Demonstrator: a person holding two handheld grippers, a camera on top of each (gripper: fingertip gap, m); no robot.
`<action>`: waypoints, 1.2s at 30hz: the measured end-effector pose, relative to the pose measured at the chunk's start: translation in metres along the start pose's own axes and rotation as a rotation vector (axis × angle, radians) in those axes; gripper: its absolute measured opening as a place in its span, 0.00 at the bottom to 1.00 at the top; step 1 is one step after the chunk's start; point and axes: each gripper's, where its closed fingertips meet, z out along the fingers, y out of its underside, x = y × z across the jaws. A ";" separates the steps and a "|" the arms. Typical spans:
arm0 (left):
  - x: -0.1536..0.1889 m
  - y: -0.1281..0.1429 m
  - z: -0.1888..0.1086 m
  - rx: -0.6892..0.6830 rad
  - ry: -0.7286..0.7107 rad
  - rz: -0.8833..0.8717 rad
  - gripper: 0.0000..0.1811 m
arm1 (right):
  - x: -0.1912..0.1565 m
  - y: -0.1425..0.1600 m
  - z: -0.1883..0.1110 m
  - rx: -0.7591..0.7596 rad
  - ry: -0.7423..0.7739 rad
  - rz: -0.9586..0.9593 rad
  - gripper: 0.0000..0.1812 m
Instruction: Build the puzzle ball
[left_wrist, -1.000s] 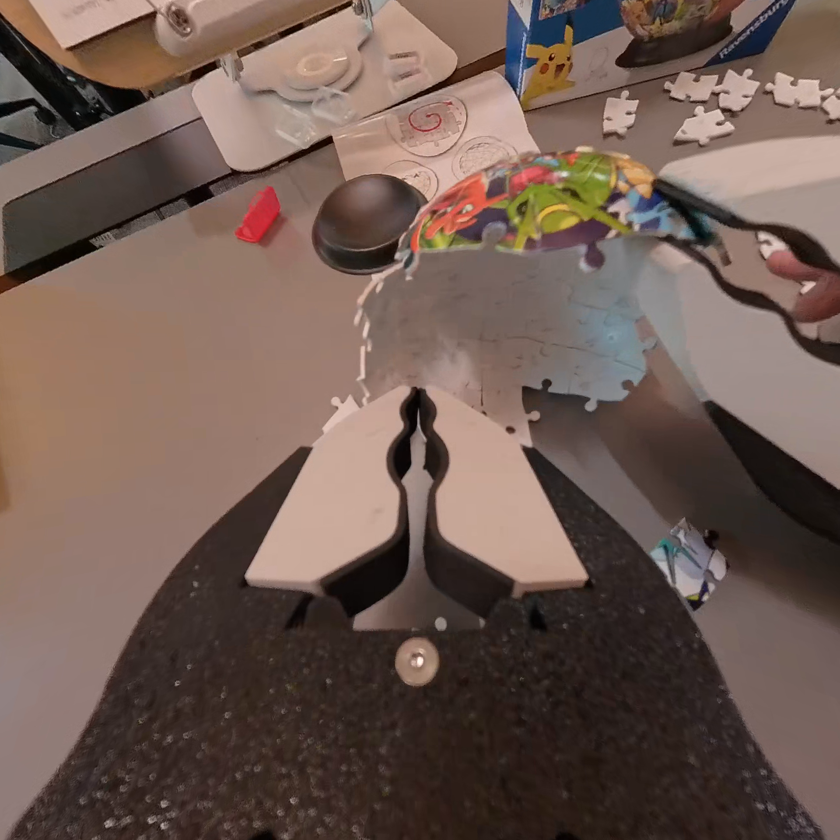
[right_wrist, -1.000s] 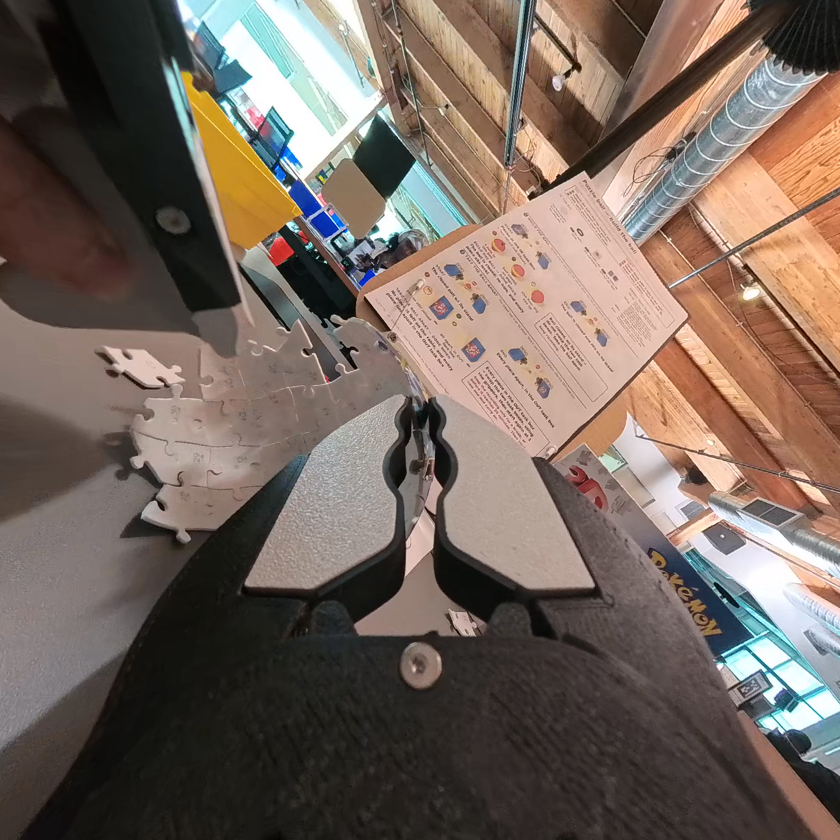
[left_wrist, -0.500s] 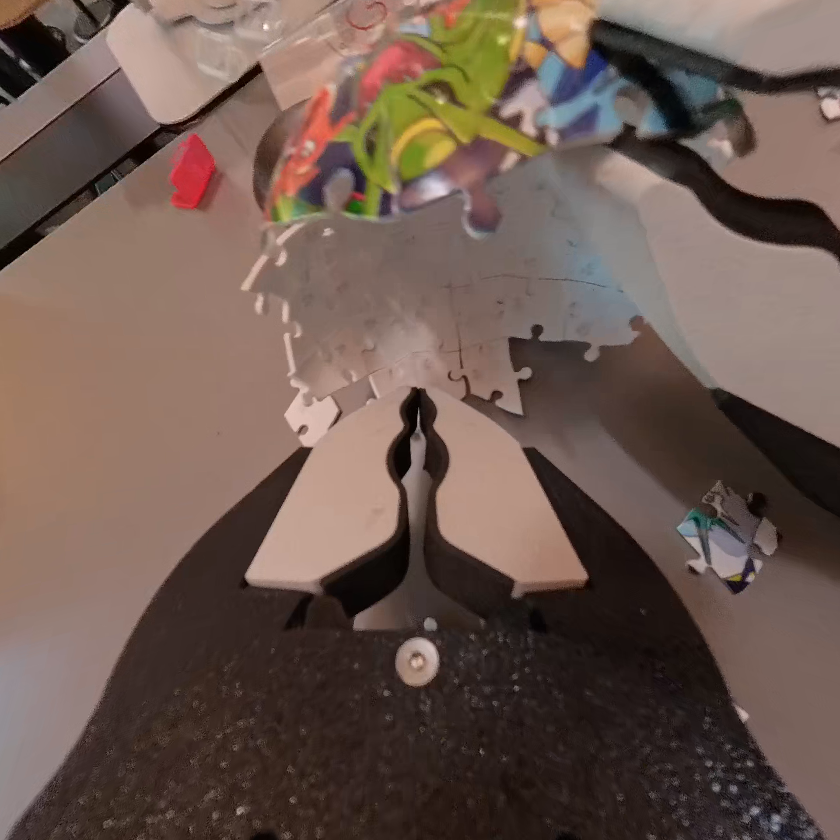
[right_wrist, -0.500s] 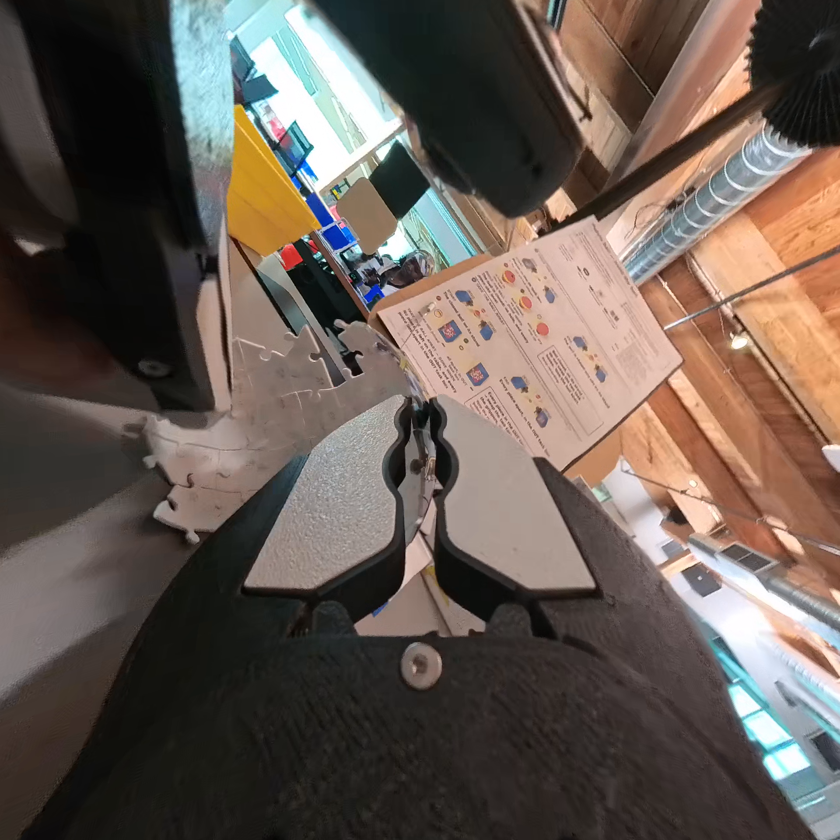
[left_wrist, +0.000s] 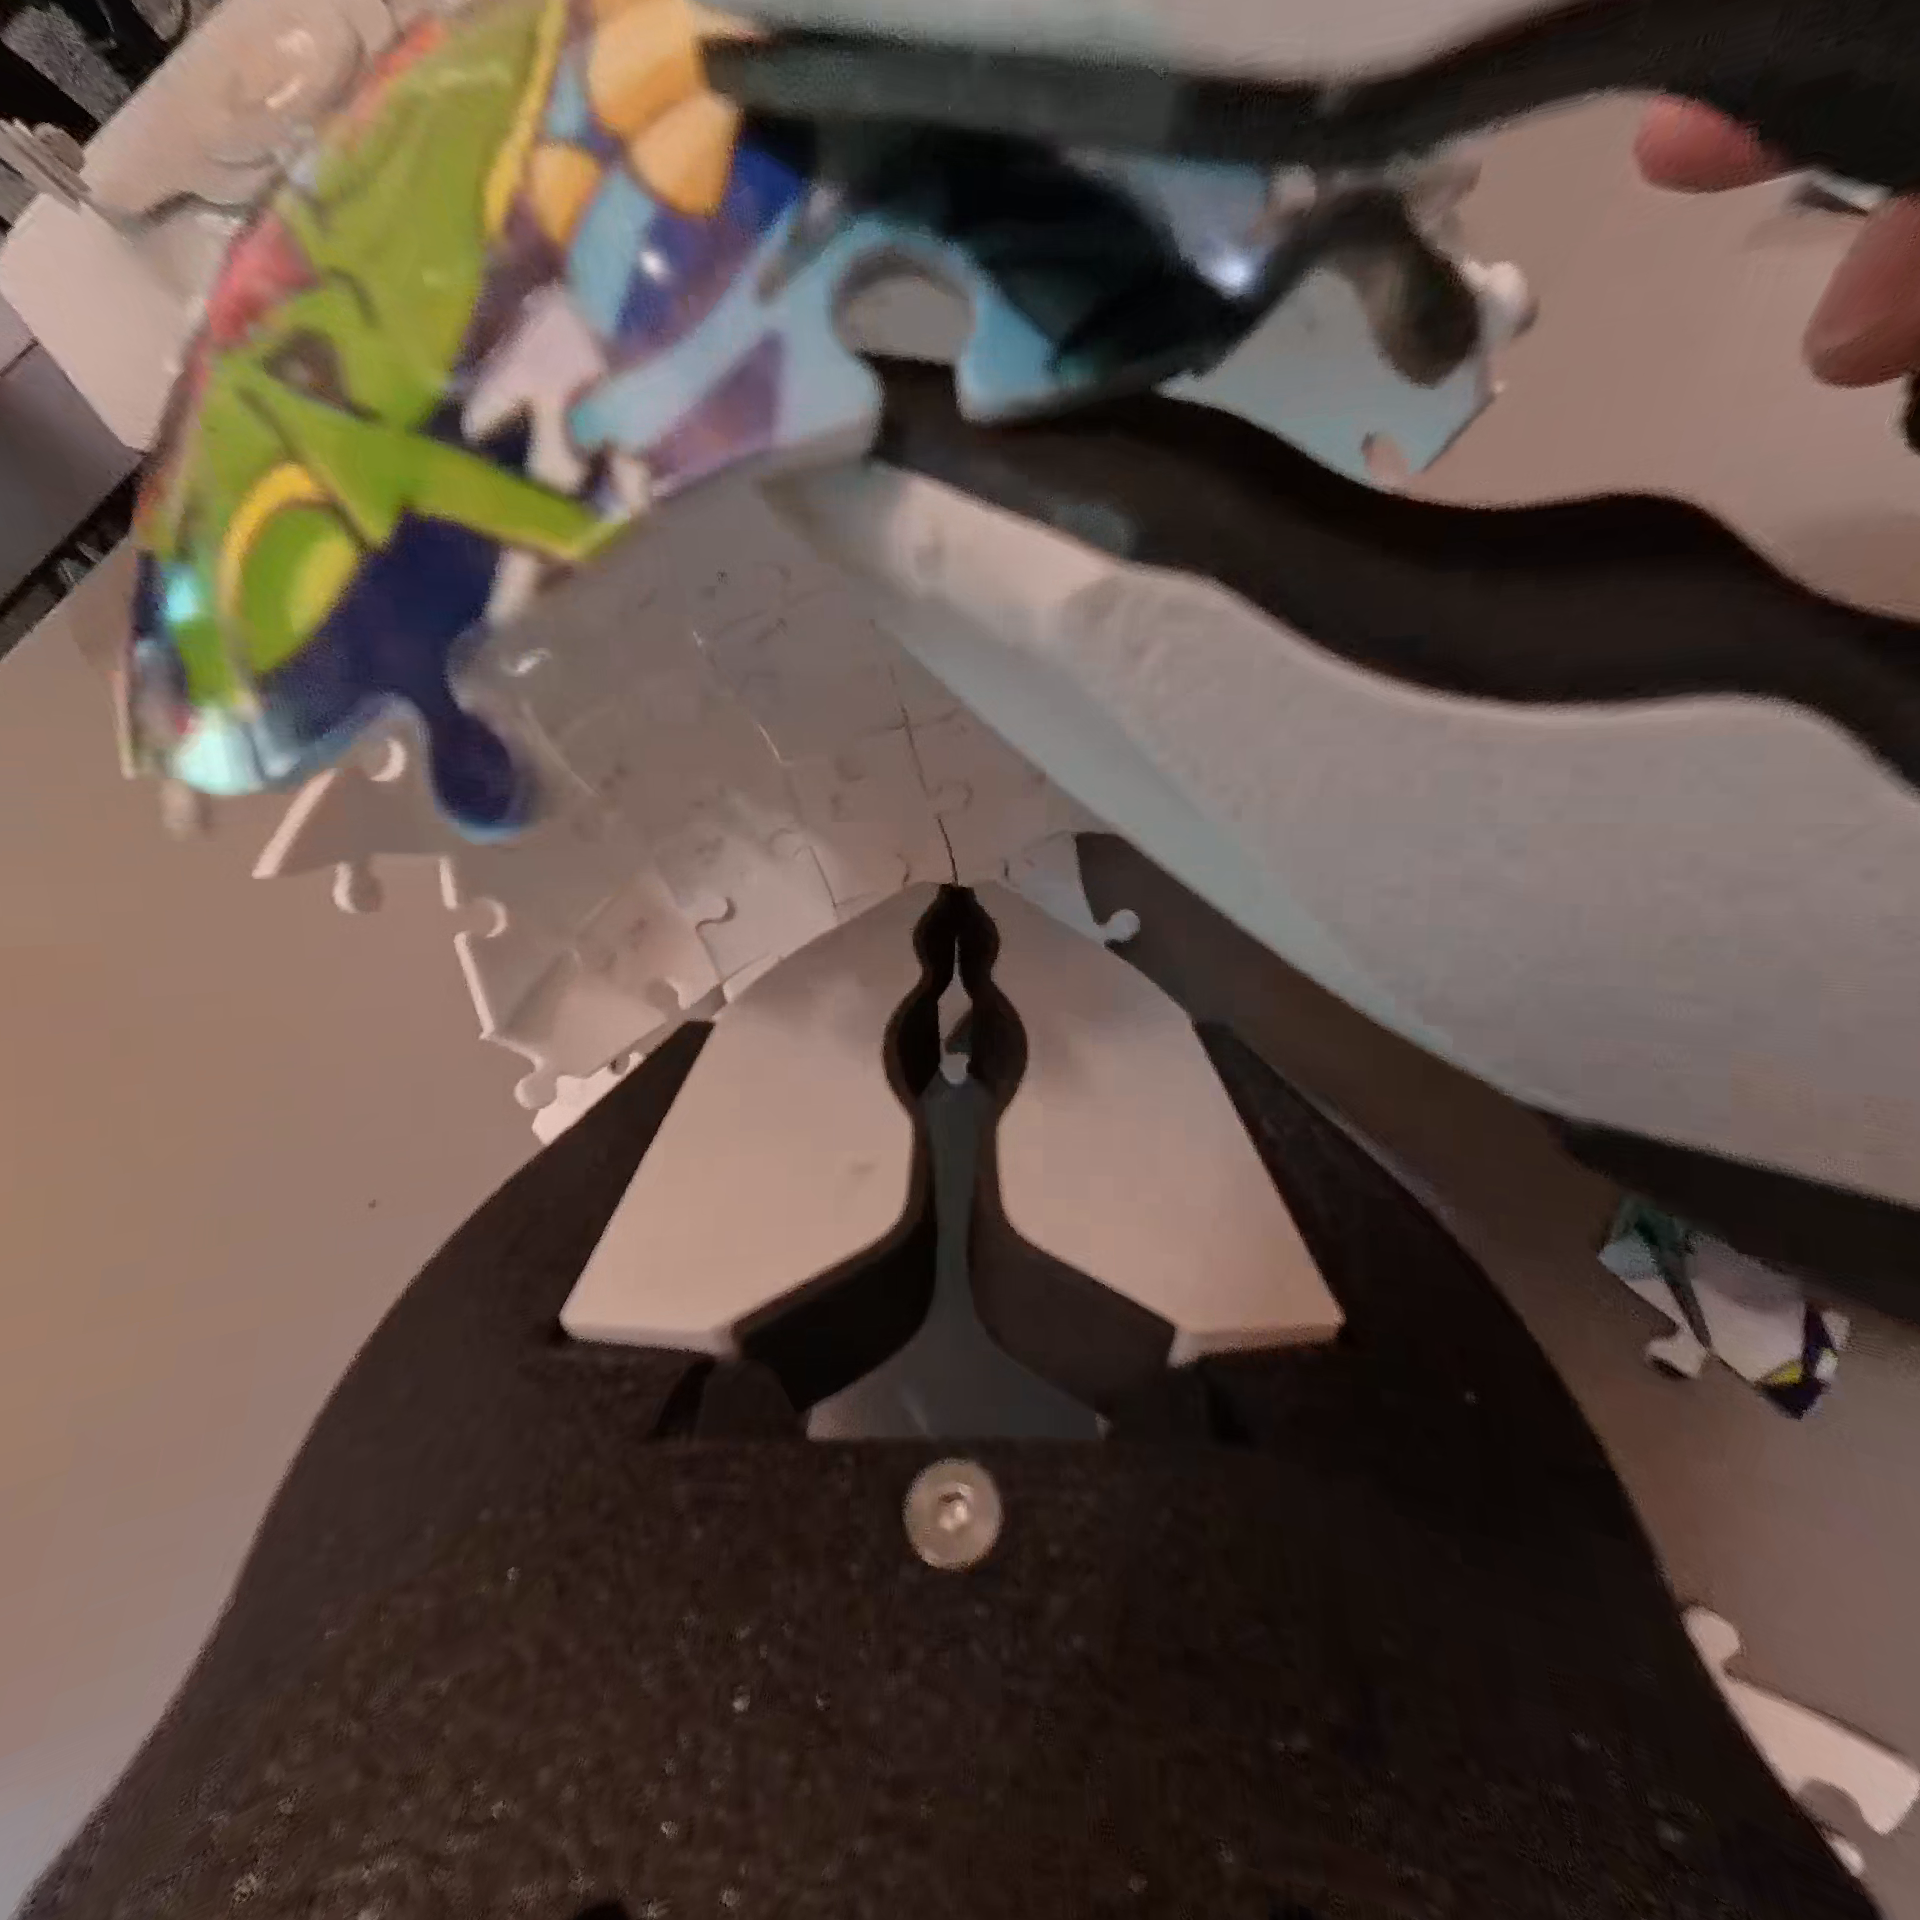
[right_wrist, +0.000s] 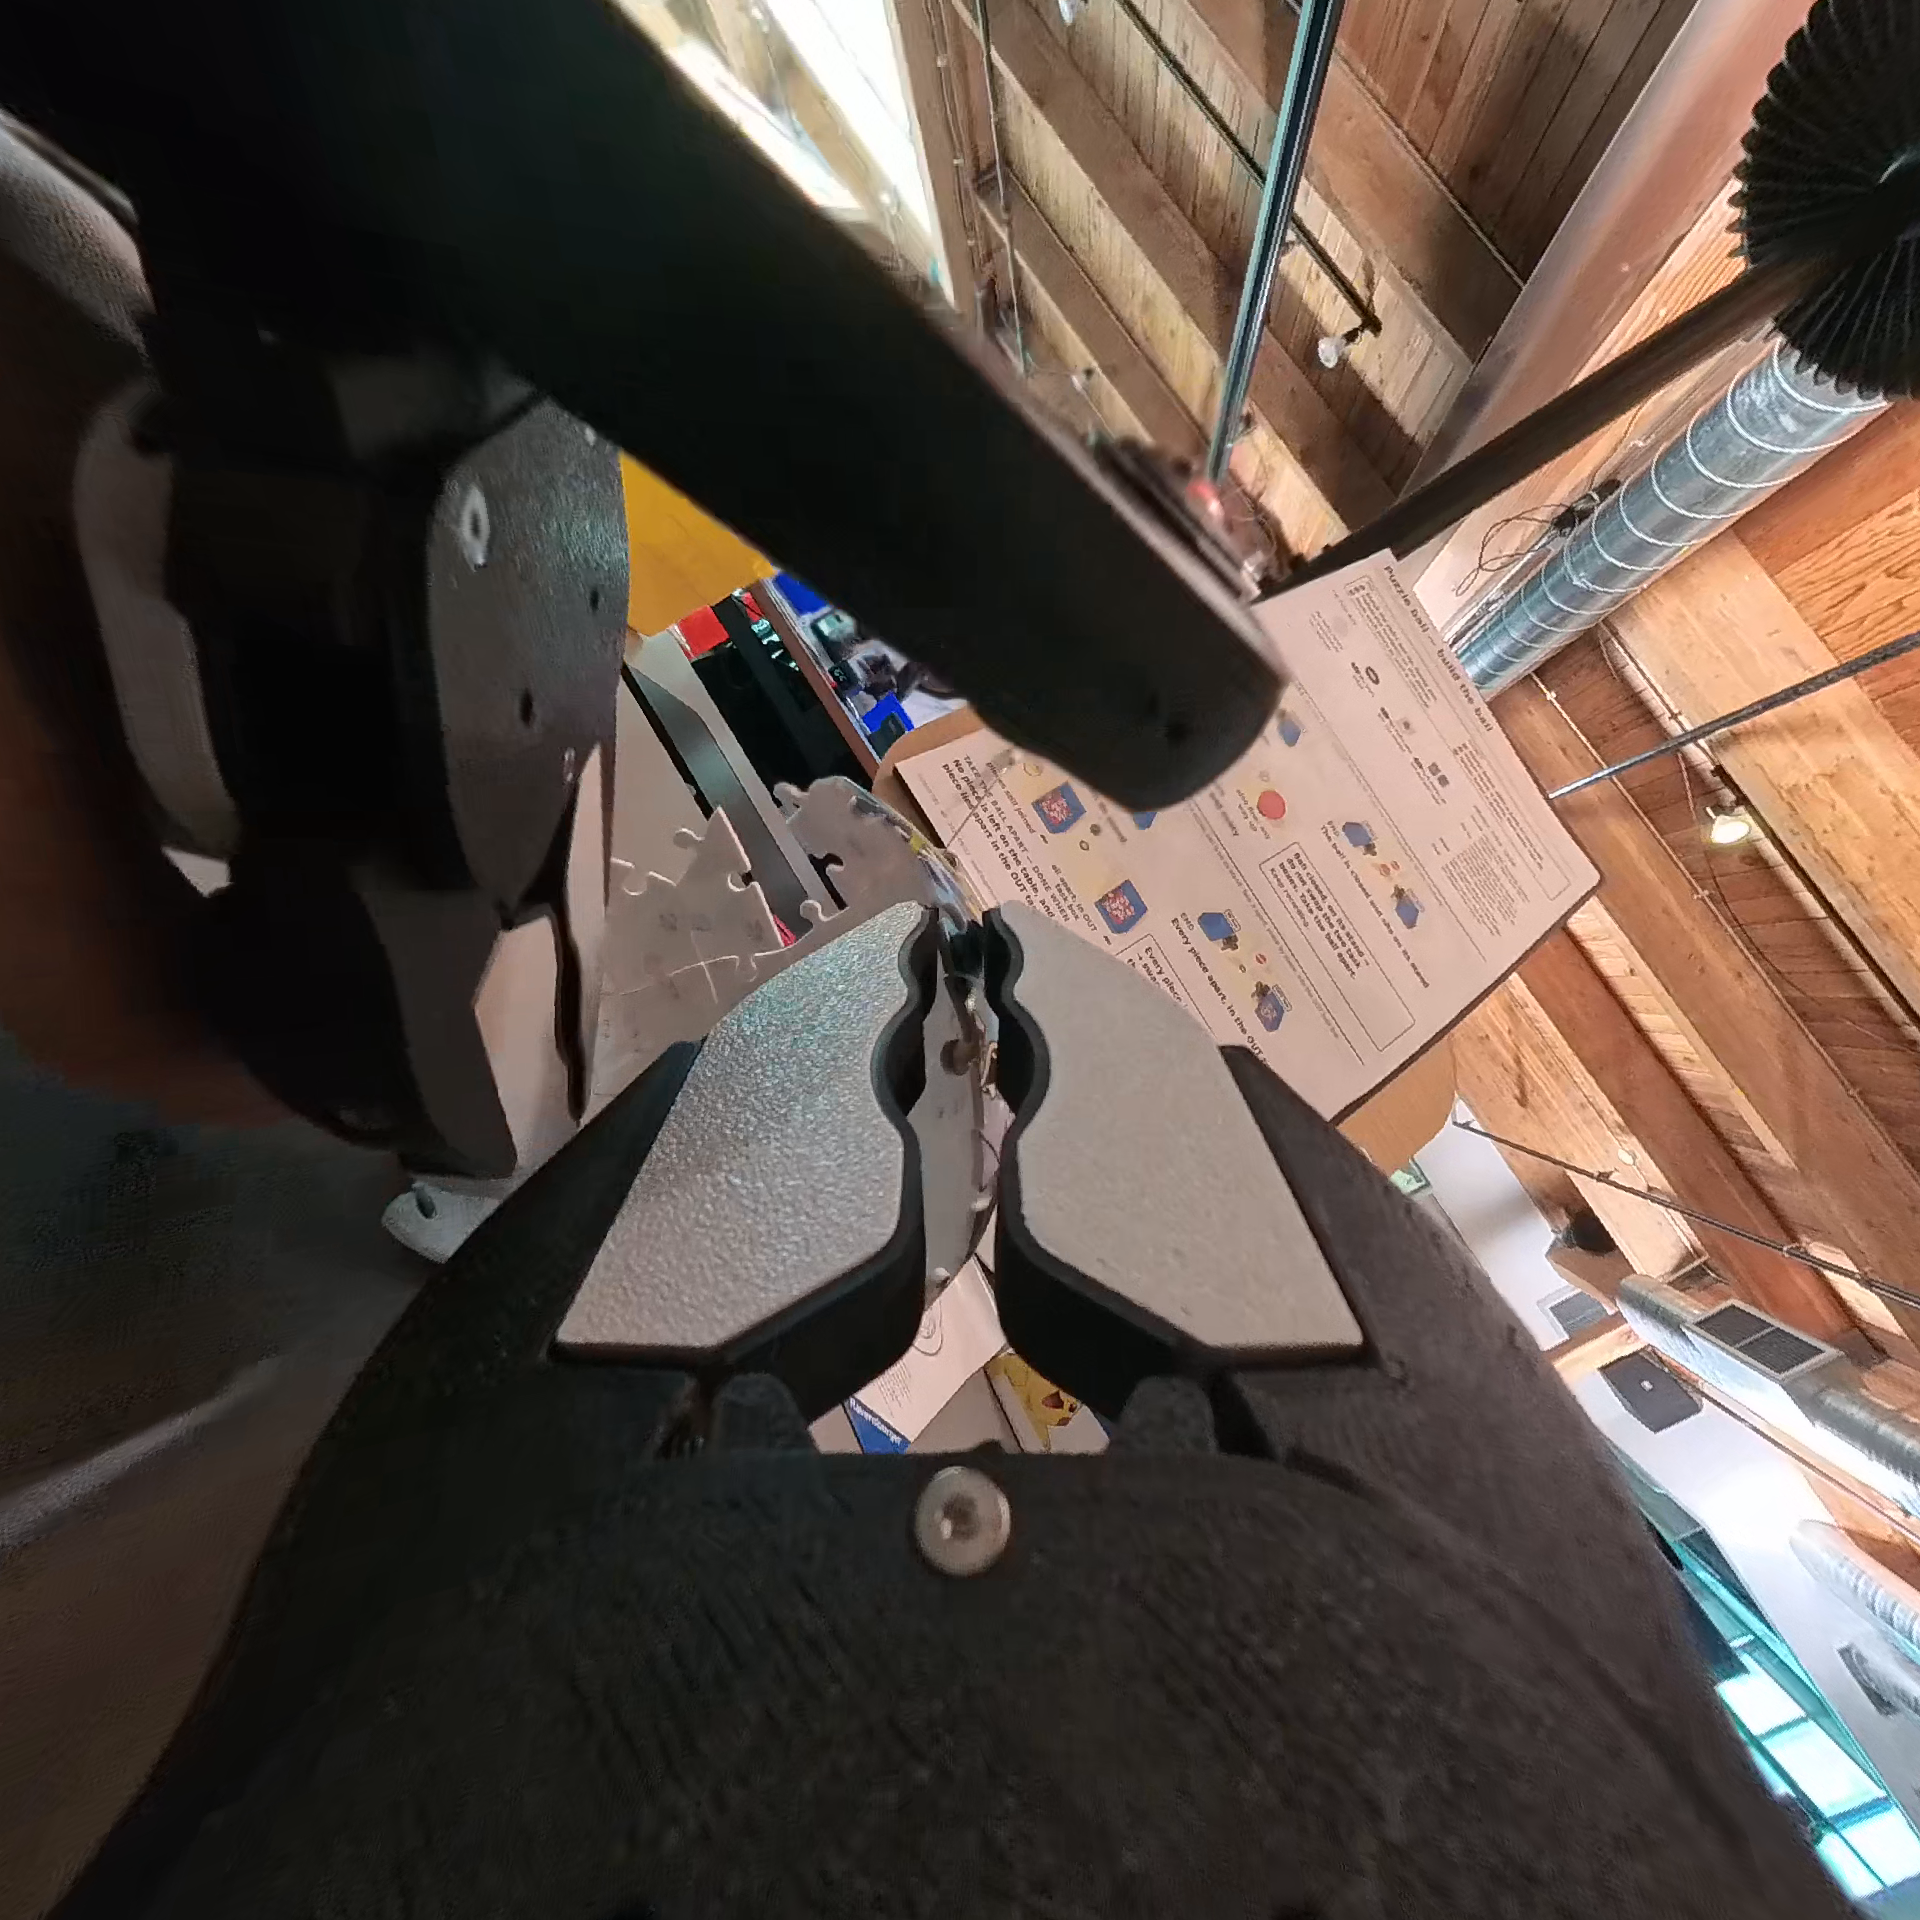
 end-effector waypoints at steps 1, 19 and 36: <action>-0.002 0.000 0.002 -0.012 -0.007 -0.010 0.00 | 0.001 0.000 0.000 -0.001 0.002 0.003 0.04; -0.007 0.004 0.007 -0.085 -0.045 0.003 0.00 | 0.004 0.008 0.003 -0.025 0.023 0.056 0.04; 0.002 0.003 0.005 -0.048 0.106 -0.103 0.00 | 0.005 0.009 0.001 -0.027 0.025 0.063 0.04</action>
